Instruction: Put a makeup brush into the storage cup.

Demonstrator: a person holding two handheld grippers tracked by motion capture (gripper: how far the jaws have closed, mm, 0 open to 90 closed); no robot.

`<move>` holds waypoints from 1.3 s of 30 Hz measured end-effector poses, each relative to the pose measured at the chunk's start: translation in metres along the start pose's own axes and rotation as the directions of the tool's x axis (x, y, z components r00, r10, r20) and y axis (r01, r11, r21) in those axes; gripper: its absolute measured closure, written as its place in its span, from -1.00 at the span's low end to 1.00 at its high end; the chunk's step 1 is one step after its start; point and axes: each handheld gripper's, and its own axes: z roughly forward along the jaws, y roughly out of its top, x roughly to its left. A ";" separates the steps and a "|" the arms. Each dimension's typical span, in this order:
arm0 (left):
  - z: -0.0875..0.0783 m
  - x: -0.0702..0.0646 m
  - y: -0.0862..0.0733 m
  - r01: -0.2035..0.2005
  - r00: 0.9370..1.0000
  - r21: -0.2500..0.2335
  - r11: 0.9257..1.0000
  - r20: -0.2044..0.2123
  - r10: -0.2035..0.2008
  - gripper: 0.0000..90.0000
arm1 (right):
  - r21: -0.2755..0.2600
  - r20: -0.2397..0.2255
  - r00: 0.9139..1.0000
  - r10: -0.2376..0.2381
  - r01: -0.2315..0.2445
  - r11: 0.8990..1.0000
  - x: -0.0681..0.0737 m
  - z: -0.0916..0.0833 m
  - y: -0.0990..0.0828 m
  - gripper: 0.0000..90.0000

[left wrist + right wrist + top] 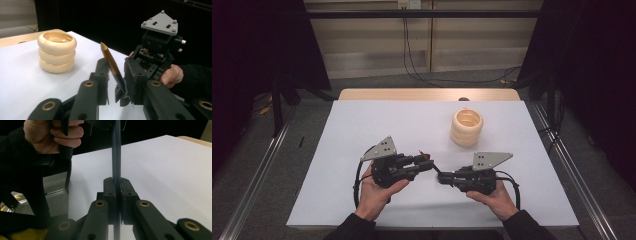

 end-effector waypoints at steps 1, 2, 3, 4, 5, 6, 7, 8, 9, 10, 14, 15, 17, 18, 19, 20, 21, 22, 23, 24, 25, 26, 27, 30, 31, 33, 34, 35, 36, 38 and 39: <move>0.000 0.000 0.000 0.001 1.000 -0.003 1.000 -0.002 -0.001 0.66 | 0.000 -0.002 1.000 0.000 0.000 1.000 0.000 0.000 0.000 0.89; 0.000 0.000 0.000 0.003 1.000 -0.004 1.000 0.000 -0.003 0.68 | -0.001 -0.004 1.000 0.000 0.000 1.000 0.000 0.000 0.000 0.89; 0.001 0.000 0.000 0.003 1.000 -0.005 1.000 0.001 -0.003 0.70 | 0.001 -0.002 1.000 -0.001 0.001 1.000 0.000 0.000 0.000 0.89; 0.001 0.000 0.000 0.007 1.000 -0.006 1.000 0.006 -0.007 0.71 | 0.001 -0.003 1.000 -0.001 0.001 1.000 0.000 0.000 0.000 0.89; 0.001 0.000 0.000 0.008 1.000 -0.006 1.000 0.008 -0.008 0.72 | 0.000 -0.005 1.000 -0.001 0.001 1.000 0.000 0.000 0.000 0.89; 0.001 0.000 0.000 0.007 1.000 -0.005 1.000 0.009 -0.007 0.72 | 0.001 -0.005 1.000 -0.002 0.002 1.000 0.000 0.000 0.000 0.89; 0.001 0.001 0.000 0.009 1.000 -0.006 1.000 0.013 -0.009 0.73 | 0.000 -0.008 1.000 -0.002 0.002 1.000 0.000 0.000 0.000 0.89; 0.000 0.000 0.000 0.010 1.000 -0.005 1.000 0.011 -0.010 0.74 | 0.002 -0.003 1.000 -0.003 0.003 1.000 0.000 0.000 0.000 0.88; 0.000 0.001 0.000 0.013 1.000 -0.006 1.000 0.013 -0.013 0.74 | 0.000 -0.007 1.000 -0.002 0.002 1.000 0.000 0.001 0.000 0.88; 0.000 0.001 0.000 0.014 1.000 -0.007 1.000 0.018 -0.014 0.75 | 0.000 -0.005 1.000 -0.002 0.002 1.000 0.000 0.001 0.000 0.88; 0.000 0.001 0.000 0.018 0.999 -0.007 1.000 0.037 -0.018 0.79 | 0.007 -0.006 1.000 -0.008 0.008 1.000 0.001 0.001 -0.001 0.88; 0.000 0.001 0.000 0.018 0.999 -0.004 1.000 0.045 -0.018 0.80 | 0.007 -0.006 1.000 -0.008 0.008 1.000 0.001 0.001 -0.001 0.88; 0.000 0.000 0.000 0.014 0.999 0.000 1.000 0.049 -0.014 0.82 | 0.009 -0.012 1.000 -0.011 0.011 1.000 0.001 0.002 -0.001 0.88; 0.001 -0.001 0.000 0.017 0.999 -0.003 1.000 0.049 -0.017 0.82 | 0.011 -0.010 1.000 -0.012 0.012 1.000 0.001 0.003 -0.001 0.87; 0.001 -0.001 0.001 0.017 0.999 -0.002 1.000 0.050 -0.017 0.83 | 0.012 -0.006 1.000 -0.015 0.015 1.000 0.001 0.003 -0.001 0.87; 0.000 -0.001 0.001 0.019 0.998 -0.004 1.000 0.055 -0.019 0.84 | 0.013 -0.005 1.000 -0.015 0.015 1.000 0.001 0.003 -0.001 0.87; 0.000 -0.001 0.001 0.013 0.998 0.001 1.000 0.061 -0.013 0.85 | 0.013 -0.005 1.000 -0.016 0.016 1.000 0.001 0.003 -0.001 0.86; 0.000 -0.002 0.001 0.014 0.998 0.002 1.000 0.063 -0.014 0.85 | 0.013 -0.003 1.000 -0.017 0.018 1.000 0.001 0.003 -0.001 0.86; 0.000 -0.002 0.002 0.014 0.998 0.002 1.000 0.062 -0.014 0.86 | 0.012 -0.003 1.000 -0.018 0.018 1.000 0.001 0.003 -0.001 0.86; 0.001 -0.003 0.002 0.018 0.998 0.001 1.000 0.063 -0.018 0.86 | 0.013 -0.005 1.000 -0.017 0.017 1.000 0.001 0.003 -0.001 0.86; 0.000 -0.003 0.002 0.014 0.998 0.003 1.000 0.064 -0.014 0.86 | 0.011 -0.006 1.000 -0.017 0.017 1.000 0.001 0.003 -0.001 0.86; 0.000 -0.003 0.002 0.020 0.998 0.000 1.000 0.060 -0.020 0.86 | 0.011 -0.007 1.000 -0.017 0.017 1.000 0.001 0.003 -0.001 0.86; 0.000 -0.003 0.002 0.019 0.998 0.000 1.000 0.060 -0.019 0.86 | 0.011 -0.007 1.000 -0.018 0.018 1.000 0.001 0.003 -0.001 0.86; 0.000 -0.003 0.002 0.017 0.998 0.000 1.000 0.060 -0.017 0.86 | 0.008 -0.013 1.000 -0.016 0.016 1.000 0.001 0.003 -0.001 0.85; -0.001 -0.003 0.002 0.019 0.998 0.000 1.000 0.060 -0.019 0.86 | 0.007 -0.014 1.000 -0.016 0.016 1.000 0.001 0.003 -0.001 0.85; -0.001 -0.004 0.002 0.016 0.998 0.001 1.000 0.063 -0.017 0.86 | 0.001 -0.024 1.000 -0.011 0.011 1.000 0.001 0.003 -0.002 0.84; -0.001 -0.004 0.003 0.014 0.998 0.002 1.000 0.061 -0.014 0.86 | 0.000 -0.023 1.000 -0.010 0.010 1.000 0.001 0.003 -0.001 0.82; 0.000 -0.005 0.003 0.015 0.998 0.000 1.000 0.060 -0.015 0.86 | 0.000 -0.022 1.000 -0.010 0.010 1.000 0.001 0.003 -0.001 0.81; -0.001 -0.005 0.003 0.009 0.998 0.001 1.000 0.058 -0.009 0.86 | 0.000 -0.024 1.000 -0.009 0.009 1.000 0.001 0.003 -0.002 0.79; -0.001 -0.005 0.003 0.005 0.998 0.004 1.000 0.057 -0.005 0.86 | -0.003 -0.026 1.000 -0.007 0.007 1.000 0.001 0.003 -0.001 0.74; -0.001 -0.005 0.003 0.012 0.998 0.000 1.000 0.056 -0.012 0.86 | -0.001 -0.024 1.000 -0.008 0.008 1.000 0.001 0.004 -0.001 0.70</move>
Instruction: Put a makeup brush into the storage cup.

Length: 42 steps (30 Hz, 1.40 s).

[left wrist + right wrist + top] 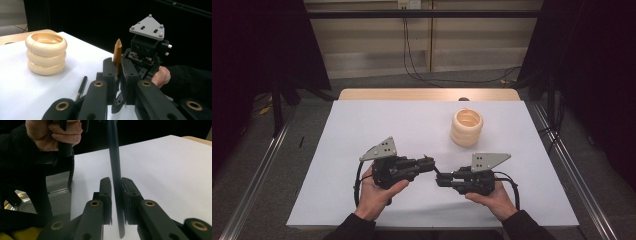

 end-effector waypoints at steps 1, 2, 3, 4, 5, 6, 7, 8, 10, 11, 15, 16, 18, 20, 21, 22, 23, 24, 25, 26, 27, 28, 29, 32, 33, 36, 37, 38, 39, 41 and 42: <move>0.000 0.000 0.000 -0.002 1.000 0.002 1.000 -0.005 0.002 0.86 | -0.002 -0.004 1.000 0.003 -0.003 1.000 0.000 0.000 0.000 0.66; -0.001 0.000 0.000 -0.001 1.000 0.001 1.000 -0.007 0.001 0.86 | 0.000 -0.002 1.000 0.005 -0.005 1.000 0.000 0.000 0.000 0.63; -0.001 0.000 0.000 0.000 1.000 -0.003 1.000 -0.010 0.000 0.86 | 0.001 -0.001 1.000 0.005 -0.005 1.000 0.000 0.000 0.000 0.57; -0.002 0.001 0.000 -0.004 1.000 0.001 1.000 -0.008 0.004 0.86 | -0.001 0.000 1.000 0.008 -0.008 1.000 0.001 0.000 0.000 0.45; -0.002 0.001 0.001 -0.002 1.000 -0.001 1.000 -0.010 0.002 0.86 | -0.006 0.002 1.000 0.016 -0.016 1.000 0.001 0.000 0.000 0.32; -0.003 0.001 0.001 -0.002 1.000 -0.002 1.000 -0.010 0.002 0.86 | -0.006 0.011 1.000 0.015 -0.015 1.000 0.001 0.000 0.001 0.23; -0.003 0.001 0.001 -0.006 1.000 0.000 1.000 -0.013 0.006 0.86 | -0.008 0.020 1.000 0.014 -0.014 1.000 0.001 0.000 0.001 0.11; -0.003 0.001 0.001 -0.005 1.000 0.000 1.000 -0.016 0.005 0.86 | -0.008 0.025 1.000 0.017 -0.017 1.000 0.002 0.000 0.001 -0.05; -0.004 0.001 0.001 -0.001 1.000 -0.002 1.000 -0.017 0.001 0.86 | -0.010 0.040 0.999 0.019 -0.018 1.000 0.002 0.000 0.001 -0.31; -0.005 0.001 0.001 -0.004 1.000 -0.001 1.000 -0.019 0.004 0.86 | -0.014 0.040 0.999 0.019 -0.018 1.000 0.002 0.000 0.001 -0.39; -0.007 0.001 0.002 -0.005 1.000 -0.001 1.000 -0.022 0.005 0.86 | -0.039 0.063 0.997 0.032 -0.030 0.999 0.002 -0.001 0.003 -0.75; -0.008 0.001 0.003 -0.007 1.000 -0.002 1.000 -0.027 0.007 0.86 | -0.044 0.069 0.997 0.038 -0.035 0.998 0.002 -0.001 0.003 -0.82; -0.009 0.001 0.003 -0.012 1.000 0.006 1.000 -0.028 0.013 0.86 | -0.055 0.080 0.996 0.050 -0.046 0.997 0.002 -0.002 0.003 -0.93; -0.010 0.000 0.004 -0.012 0.999 0.010 1.000 -0.035 0.012 0.86 | -0.066 0.085 0.995 0.055 -0.050 0.997 0.001 -0.004 0.004 -0.96; -0.010 0.000 0.005 -0.011 0.999 0.013 1.000 -0.036 0.011 0.86 | -0.070 0.080 0.996 0.048 -0.042 0.997 0.001 -0.005 0.005 -0.96; -0.011 0.001 0.005 -0.018 0.999 0.020 1.000 -0.036 0.018 0.86 | -0.072 0.077 0.996 0.052 -0.046 0.996 0.000 -0.007 0.005 -0.96; -0.012 0.001 0.006 -0.023 0.999 0.025 0.999 -0.039 0.024 0.86 | -0.075 0.082 0.995 0.055 -0.049 0.996 0.000 -0.008 0.006 -0.98; -0.012 0.001 0.007 -0.023 0.999 0.031 0.999 -0.044 0.025 0.86 | -0.078 0.081 0.995 0.057 -0.051 0.996 0.000 -0.009 0.006 -0.98; -0.013 0.001 0.008 -0.026 0.999 0.038 0.999 -0.047 0.028 0.86 | -0.079 0.082 0.995 0.061 -0.054 0.995 0.000 -0.010 0.007 -0.96; -0.012 0.001 0.010 -0.026 0.999 0.041 0.999 -0.045 0.027 0.86 | -0.080 0.083 0.995 0.063 -0.056 0.995 -0.001 -0.010 0.007 -0.96; -0.012 0.001 0.011 -0.034 0.998 0.052 0.998 -0.047 0.037 0.86 | -0.081 0.083 0.995 0.060 -0.053 0.995 -0.001 -0.011 0.007 -0.96; -0.012 0.001 0.012 -0.033 0.998 0.054 0.998 -0.045 0.036 0.86 | -0.079 0.084 0.995 0.061 -0.055 0.995 -0.001 -0.011 0.008 -0.96; -0.011 0.001 0.013 -0.034 0.998 0.063 0.997 -0.044 0.037 0.86 | -0.073 0.087 0.994 0.065 -0.059 0.996 -0.001 -0.012 0.008 -0.96; -0.008 0.001 0.015 -0.043 0.998 0.097 0.994 -0.047 0.047 0.86 | -0.064 0.084 0.994 0.064 -0.059 0.996 -0.001 -0.012 0.009 -0.95; -0.007 0.001 0.015 -0.048 0.998 0.102 0.994 -0.040 0.052 0.86 | -0.062 0.085 0.994 0.063 -0.057 0.996 -0.001 -0.012 0.010 -0.93; -0.005 0.000 0.017 -0.053 0.998 0.125 0.991 -0.035 0.058 0.86 | -0.056 0.078 0.995 0.058 -0.053 0.997 -0.001 -0.013 0.011 -0.90; -0.004 0.000 0.017 -0.052 0.998 0.134 0.990 -0.036 0.058 0.86 | -0.051 0.084 0.995 0.057 -0.053 0.997 0.000 -0.013 0.012 -0.89; -0.004 0.000 0.018 -0.059 0.997 0.148 0.987 -0.035 0.064 0.86 | -0.049 0.082 0.995 0.056 -0.052 0.997 0.000 -0.013 0.012 -0.89; -0.002 -0.001 0.017 -0.054 0.998 0.150 0.987 -0.029 0.059 0.86 | -0.046 0.078 0.995 0.055 -0.052 0.998 0.000 -0.014 0.013 -0.89; 0.000 -0.001 0.018 -0.060 0.997 0.176 0.983 -0.029 0.066 0.86 | -0.035 0.074 0.996 0.047 -0.044 0.998 0.001 -0.014 0.014 -0.87; 0.002 -0.002 0.018 -0.058 0.998 0.187 0.981 -0.026 0.064 0.86 | -0.030 0.072 0.996 0.045 -0.043 0.999 0.001 -0.013 0.014 -0.87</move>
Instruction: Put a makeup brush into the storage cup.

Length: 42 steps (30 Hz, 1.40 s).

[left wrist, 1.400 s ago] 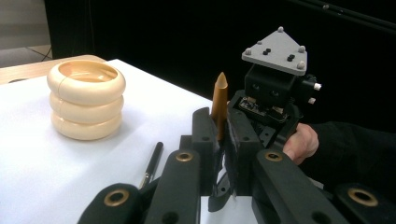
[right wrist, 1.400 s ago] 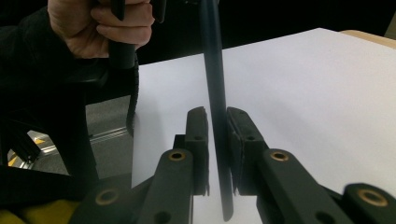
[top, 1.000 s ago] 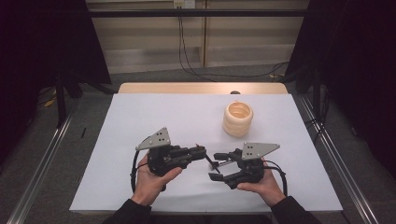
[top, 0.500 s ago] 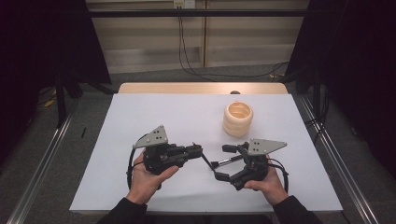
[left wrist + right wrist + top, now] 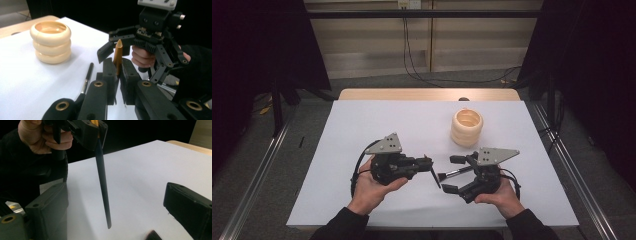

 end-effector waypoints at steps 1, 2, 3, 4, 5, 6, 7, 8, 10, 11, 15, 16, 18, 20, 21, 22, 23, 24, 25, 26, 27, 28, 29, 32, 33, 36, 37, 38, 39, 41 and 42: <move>0.001 0.000 0.001 -0.006 1.000 0.011 1.000 0.002 0.006 0.86 | 0.002 -0.006 1.000 -0.001 0.001 1.000 0.000 0.000 0.000 -0.85; 0.003 -0.001 0.001 -0.005 1.000 0.016 1.000 0.010 0.005 0.86 | 0.005 -0.013 1.000 -0.002 0.002 1.000 0.000 0.001 0.001 -0.82; 0.004 -0.001 0.002 -0.016 1.000 0.022 1.000 0.006 0.016 0.86 | 0.010 -0.014 1.000 -0.007 0.007 1.000 0.001 0.001 0.001 -0.79; 0.004 -0.002 0.003 -0.021 1.000 0.027 0.999 0.012 0.021 0.86 | 0.014 -0.018 1.000 -0.012 0.012 1.000 0.001 0.001 0.001 -0.77; 0.005 -0.003 0.004 -0.024 1.000 0.033 0.999 0.013 0.024 0.86 | 0.020 -0.015 1.000 -0.014 0.014 1.000 0.001 0.001 0.001 -0.74; 0.007 -0.004 0.005 -0.022 1.000 0.032 0.999 0.017 0.022 0.86 | 0.024 -0.019 1.000 -0.013 0.013 1.000 0.001 0.002 0.001 -0.69; 0.008 -0.005 0.005 -0.023 0.999 0.034 0.999 0.024 0.022 0.86 | 0.025 -0.029 0.999 -0.018 0.019 1.000 0.001 0.002 0.001 -0.63; 0.009 -0.006 0.005 -0.026 0.999 0.042 0.999 0.021 0.025 0.86 | 0.027 -0.037 0.999 -0.018 0.019 0.999 0.001 0.002 0.001 -0.62; 0.011 -0.006 0.006 -0.028 0.999 0.048 0.998 0.027 0.027 0.86 | 0.034 -0.039 0.999 -0.021 0.023 0.999 0.002 0.001 0.002 -0.52; 0.012 -0.006 0.006 -0.023 0.999 0.040 0.999 0.032 0.021 0.86 | 0.033 -0.049 0.998 -0.025 0.026 0.999 0.002 0.002 0.002 -0.48; 0.015 -0.007 0.005 -0.019 0.999 0.040 0.999 0.038 0.017 0.86 | 0.043 -0.063 0.997 -0.034 0.037 0.998 0.002 0.002 0.003 -0.30; 0.016 -0.007 0.004 -0.017 0.999 0.039 0.999 0.043 0.015 0.86 | 0.045 -0.066 0.997 -0.034 0.037 0.998 0.003 0.002 0.003 -0.25; 0.017 -0.008 0.004 -0.017 0.999 0.044 0.999 0.037 0.015 0.86 | 0.046 -0.087 0.996 -0.037 0.041 0.998 0.003 0.003 0.004 -0.10; 0.019 -0.008 0.004 -0.019 0.999 0.047 0.999 0.042 0.017 0.86 | 0.053 -0.097 0.995 -0.039 0.044 0.998 0.004 0.004 0.004 0.11; 0.020 -0.008 0.003 -0.014 0.999 0.041 0.999 0.048 0.012 0.86 | 0.053 -0.105 0.994 -0.035 0.041 0.998 0.004 0.005 0.004 0.21; 0.021 -0.008 0.002 -0.010 0.999 0.037 0.999 0.051 0.008 0.86 | 0.060 -0.108 0.993 -0.040 0.046 0.997 0.004 0.005 0.004 0.29; 0.021 -0.008 0.001 -0.005 0.999 0.035 0.999 0.051 0.003 0.86 | 0.062 -0.111 0.993 -0.041 0.048 0.997 0.004 0.006 0.004 0.36; 0.021 -0.008 0.001 -0.007 0.999 0.037 0.999 0.050 0.005 0.86 | 0.062 -0.121 0.992 -0.042 0.050 0.997 0.004 0.006 0.004 0.43; 0.021 -0.008 0.001 -0.004 0.999 0.034 0.999 0.050 0.002 0.86 | 0.061 -0.122 0.992 -0.044 0.052 0.997 0.004 0.006 0.004 0.45; 0.021 -0.008 0.001 -0.004 0.999 0.035 0.999 0.051 0.002 0.86 | 0.061 -0.119 0.992 -0.044 0.051 0.997 0.004 0.006 0.004 0.50; 0.021 -0.008 0.001 -0.006 0.999 0.037 0.999 0.051 0.005 0.86 | 0.061 -0.118 0.992 -0.045 0.053 0.997 0.004 0.006 0.005 0.53; 0.022 -0.008 0.001 -0.002 0.999 0.033 0.999 0.051 0.000 0.86 | 0.060 -0.116 0.992 -0.045 0.053 0.997 0.003 0.006 0.005 0.55; 0.022 -0.008 0.001 -0.006 0.999 0.035 0.999 0.052 0.004 0.86 | 0.060 -0.118 0.992 -0.045 0.052 0.997 0.003 0.006 0.005 0.59; 0.022 -0.008 0.001 -0.006 0.999 0.036 0.999 0.052 0.005 0.86 | 0.064 -0.118 0.992 -0.051 0.059 0.996 0.004 0.006 0.004 0.69; 0.022 -0.008 0.001 -0.005 0.998 0.034 0.999 0.055 0.003 0.86 | 0.063 -0.117 0.992 -0.051 0.058 0.996 0.003 0.006 0.004 0.73; 0.023 -0.008 0.000 -0.004 0.999 0.035 0.999 0.054 0.002 0.86 | 0.063 -0.118 0.992 -0.045 0.052 0.997 0.001 0.005 0.003 0.84; 0.023 -0.008 -0.001 -0.002 0.999 0.036 0.999 0.053 0.000 0.86 | 0.065 -0.118 0.992 -0.046 0.054 0.996 0.002 0.005 0.003 0.85; 0.023 -0.007 -0.001 0.004 0.998 0.025 1.000 0.061 -0.006 0.86 | 0.066 -0.114 0.992 -0.051 0.059 0.996 0.002 0.005 0.003 0.85; 0.023 -0.007 -0.002 0.006 0.998 0.025 1.000 0.060 -0.007 0.86 | 0.066 -0.112 0.992 -0.053 0.060 0.996 0.002 0.006 0.003 0.85; 0.023 -0.007 -0.002 0.006 0.999 0.031 1.000 0.054 -0.007 0.86 | 0.065 -0.112 0.992 -0.055 0.063 0.996 0.002 0.006 0.003 0.85; 0.023 -0.007 -0.002 0.004 0.999 0.030 1.000 0.054 -0.006 0.86 | 0.067 -0.112 0.992 -0.058 0.066 0.996 0.002 0.006 0.003 0.85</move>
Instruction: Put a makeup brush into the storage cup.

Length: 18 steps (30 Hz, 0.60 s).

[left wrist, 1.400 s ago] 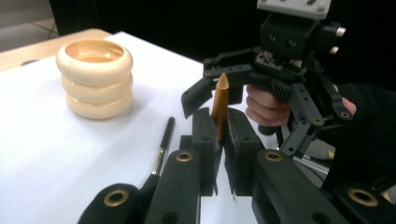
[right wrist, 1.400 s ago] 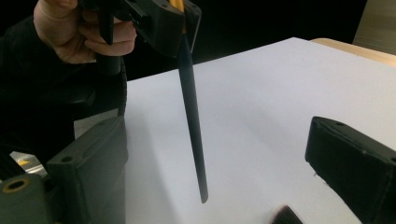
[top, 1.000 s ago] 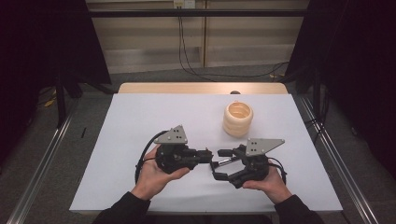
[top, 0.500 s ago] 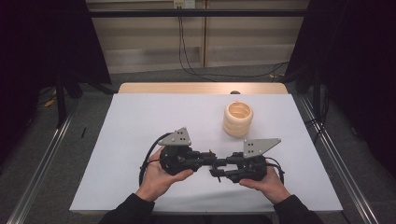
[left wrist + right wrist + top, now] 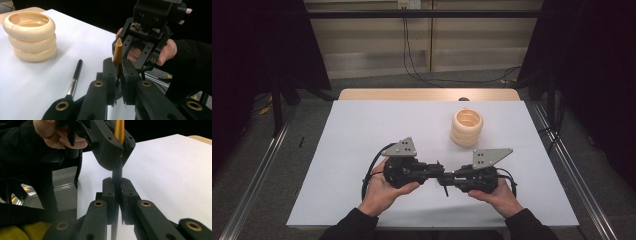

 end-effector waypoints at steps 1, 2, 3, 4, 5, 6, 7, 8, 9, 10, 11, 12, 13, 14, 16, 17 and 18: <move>0.000 0.000 0.000 0.002 1.000 -0.003 1.000 0.000 -0.002 0.86 | 0.005 0.009 1.000 -0.002 0.002 1.000 0.000 0.000 0.000 0.85; 0.000 0.001 0.000 0.002 1.000 -0.003 1.000 0.002 -0.002 0.86 | 0.002 0.006 1.000 -0.002 0.002 1.000 0.000 0.000 0.000 0.85; 0.001 0.001 -0.001 0.001 1.000 -0.011 1.000 0.005 -0.001 0.86 | 0.003 0.006 1.000 -0.002 0.002 1.000 0.000 0.000 0.000 0.85; 0.001 0.001 -0.001 0.005 1.000 -0.014 1.000 0.004 -0.005 0.86 | 0.004 0.011 1.000 -0.002 0.002 1.000 0.000 -0.001 0.000 0.85; 0.001 0.001 -0.001 0.010 1.000 -0.017 1.000 0.004 -0.010 0.86 | 0.004 0.015 1.000 -0.002 0.002 1.000 0.000 -0.001 0.000 0.86; 0.001 0.001 -0.001 0.005 1.000 -0.017 1.000 0.001 -0.005 0.85 | 0.003 0.016 1.000 -0.003 0.003 1.000 0.000 -0.001 0.000 0.86; 0.001 0.001 -0.001 0.005 1.000 -0.018 1.000 0.000 -0.005 0.85 | -0.002 0.017 1.000 -0.004 0.004 1.000 0.000 -0.001 0.000 0.86; 0.001 0.001 -0.001 0.009 1.000 -0.022 1.000 0.002 -0.009 0.85 | -0.002 0.017 1.000 -0.004 0.004 1.000 0.000 -0.001 0.000 0.86; 0.001 0.001 -0.002 0.010 1.000 -0.031 0.999 0.005 -0.010 0.84 | -0.003 0.019 1.000 -0.005 0.006 1.000 0.000 -0.001 0.000 0.86; 0.001 0.001 -0.002 0.003 1.000 -0.031 1.000 0.002 -0.003 0.84 | -0.003 0.020 1.000 -0.005 0.005 1.000 0.000 -0.002 0.000 0.86; 0.001 0.001 -0.002 0.004 1.000 -0.029 1.000 -0.004 -0.004 0.80 | -0.004 0.019 1.000 -0.005 0.005 1.000 0.000 -0.001 0.000 0.86; 0.000 0.001 -0.003 0.003 1.000 -0.032 0.999 -0.005 -0.003 0.73 | -0.004 0.020 1.000 -0.007 0.007 1.000 0.000 -0.001 0.000 0.86; 0.000 0.002 -0.003 -0.003 1.000 -0.040 0.999 -0.004 0.002 0.68 | -0.005 0.020 1.000 -0.006 0.006 1.000 0.000 -0.001 0.000 0.86; 0.000 0.002 -0.004 0.000 1.000 -0.047 0.999 -0.009 0.000 0.62 | -0.005 0.019 1.000 -0.005 0.005 1.000 0.000 -0.001 0.000 0.86; -0.001 0.002 -0.004 -0.010 0.999 -0.045 0.999 -0.035 0.008 0.44 | -0.011 0.017 1.000 -0.002 0.003 1.000 0.000 -0.001 0.000 0.86; -0.002 0.002 -0.004 -0.017 0.999 -0.050 0.999 -0.040 0.015 0.39 | -0.010 0.025 1.000 -0.003 0.004 1.000 0.000 -0.002 0.000 0.86; -0.002 0.002 -0.004 -0.015 0.999 -0.056 0.998 -0.044 0.012 0.31 | -0.013 0.029 1.000 -0.002 0.002 1.000 -0.001 -0.002 0.000 0.86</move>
